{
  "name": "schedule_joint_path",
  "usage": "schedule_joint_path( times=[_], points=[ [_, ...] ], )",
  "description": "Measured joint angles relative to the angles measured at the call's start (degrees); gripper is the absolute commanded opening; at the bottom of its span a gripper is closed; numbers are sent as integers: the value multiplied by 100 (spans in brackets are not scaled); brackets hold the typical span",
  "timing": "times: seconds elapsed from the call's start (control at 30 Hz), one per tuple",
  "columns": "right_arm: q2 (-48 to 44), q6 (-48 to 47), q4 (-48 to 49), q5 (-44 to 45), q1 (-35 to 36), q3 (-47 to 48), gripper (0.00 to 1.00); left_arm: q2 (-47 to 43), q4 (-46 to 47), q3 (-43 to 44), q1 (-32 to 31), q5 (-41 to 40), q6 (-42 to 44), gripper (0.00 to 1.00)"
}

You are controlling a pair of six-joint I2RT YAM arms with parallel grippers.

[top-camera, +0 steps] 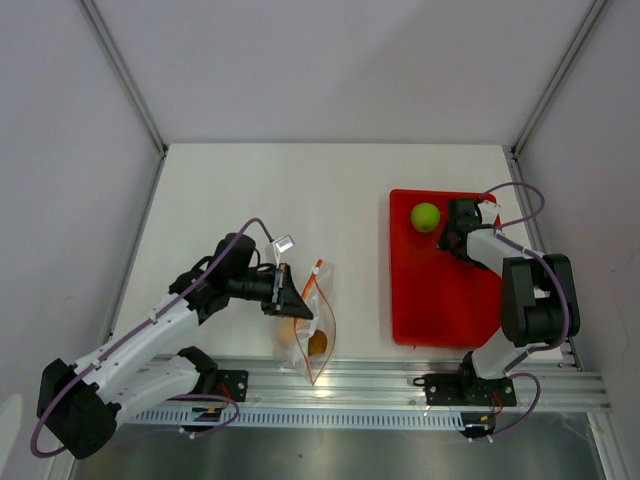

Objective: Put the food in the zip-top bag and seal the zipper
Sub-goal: Pick up the fake fruit from the bin.

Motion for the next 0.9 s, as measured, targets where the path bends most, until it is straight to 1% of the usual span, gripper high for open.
schedule_joint_path(
  times=[0.1, 0.13, 0.17, 0.2, 0.27, 0.3, 0.37, 0.4, 0.43, 0.47, 0.5, 0.6, 0.77, 0.9],
  points=[
    [57, 0, -4, 9, 0, 0, 90, 20, -2, 2, 0, 4, 2, 0],
    [57, -2, -2, 15, 0, 0, 82, 31, -2, 2, 0, 7, 0, 1],
    [57, -17, -2, 24, 0, 0, 78, 42, -2, 2, 0, 4, 2, 1],
    [59, -24, -2, 37, -7, 0, 69, 48, -2, 2, 0, 4, 0, 1],
    [66, -42, 4, 61, -11, 0, 58, 59, 0, 2, 0, 7, 0, 1],
    [72, -52, 9, 70, -15, 0, 49, 63, 0, 2, 0, 7, 0, 1],
    [74, -76, 15, 79, -20, 0, 40, 66, 0, 2, 0, 7, 0, 1],
    [74, -85, 24, 74, -20, 0, 31, 70, 2, 2, 0, 7, 0, 1],
    [74, -81, 26, 59, -20, 0, 29, 72, 2, 2, 0, 4, -2, 0],
    [74, -85, 31, 44, -17, 0, 24, 72, 0, 2, 2, 4, -2, 1],
    [72, -90, 31, 28, -9, 2, 15, 72, 0, 2, 0, 4, 0, 1],
    [20, -109, -11, -44, 46, 17, 0, 70, -2, 2, 0, 2, -2, 1],
    [-509, -162, -142, -138, 254, 20, 0, 15, -11, 2, 0, -4, 0, 0],
    [-1366, -221, -227, -389, 459, 31, 0, -55, -11, 2, 0, -9, -7, 1]
  ],
)
